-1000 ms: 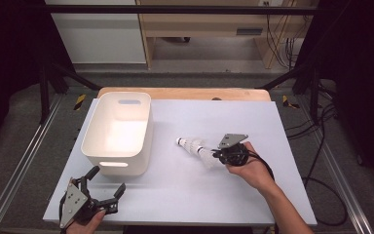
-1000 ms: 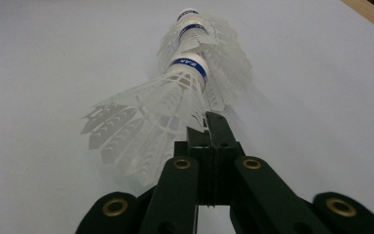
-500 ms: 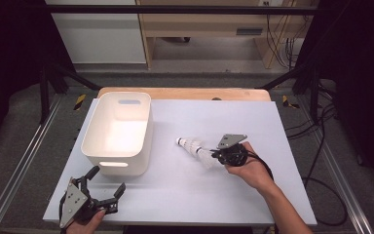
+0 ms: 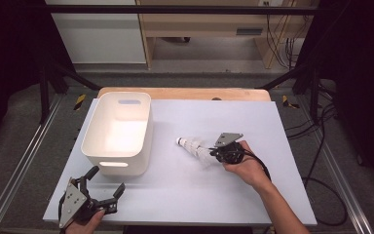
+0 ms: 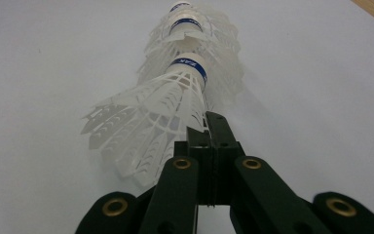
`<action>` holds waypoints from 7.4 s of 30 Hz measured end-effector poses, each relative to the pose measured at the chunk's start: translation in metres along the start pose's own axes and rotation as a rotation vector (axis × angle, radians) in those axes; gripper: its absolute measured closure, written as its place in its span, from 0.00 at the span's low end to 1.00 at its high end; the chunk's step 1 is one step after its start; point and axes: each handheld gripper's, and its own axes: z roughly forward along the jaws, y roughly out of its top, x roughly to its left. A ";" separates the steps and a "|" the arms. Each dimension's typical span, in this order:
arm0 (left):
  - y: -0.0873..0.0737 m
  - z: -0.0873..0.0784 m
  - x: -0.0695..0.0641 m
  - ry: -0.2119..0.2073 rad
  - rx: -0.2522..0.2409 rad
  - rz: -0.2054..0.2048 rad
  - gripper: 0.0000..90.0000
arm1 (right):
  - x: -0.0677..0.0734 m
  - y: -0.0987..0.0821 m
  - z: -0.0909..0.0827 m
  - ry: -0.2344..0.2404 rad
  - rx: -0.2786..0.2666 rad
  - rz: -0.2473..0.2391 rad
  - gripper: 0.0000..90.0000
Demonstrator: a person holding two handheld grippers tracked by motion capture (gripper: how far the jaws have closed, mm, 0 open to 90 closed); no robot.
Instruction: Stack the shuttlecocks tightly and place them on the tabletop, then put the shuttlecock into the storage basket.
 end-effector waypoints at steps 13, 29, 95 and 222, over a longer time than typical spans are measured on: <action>0.000 0.001 -0.001 -0.006 0.002 0.003 0.00 | -0.010 0.002 0.013 0.006 -0.005 0.034 1.00; 0.000 0.002 -0.002 -0.014 0.002 0.003 0.00 | -0.013 0.009 0.021 0.021 0.007 0.043 1.00; 0.000 0.000 -0.004 -0.018 0.003 0.016 0.00 | 0.001 0.007 -0.016 -0.095 0.006 0.183 0.38; 0.002 -0.003 -0.003 -0.012 -0.012 0.009 0.00 | 0.008 0.008 0.030 -0.135 -0.071 0.349 0.34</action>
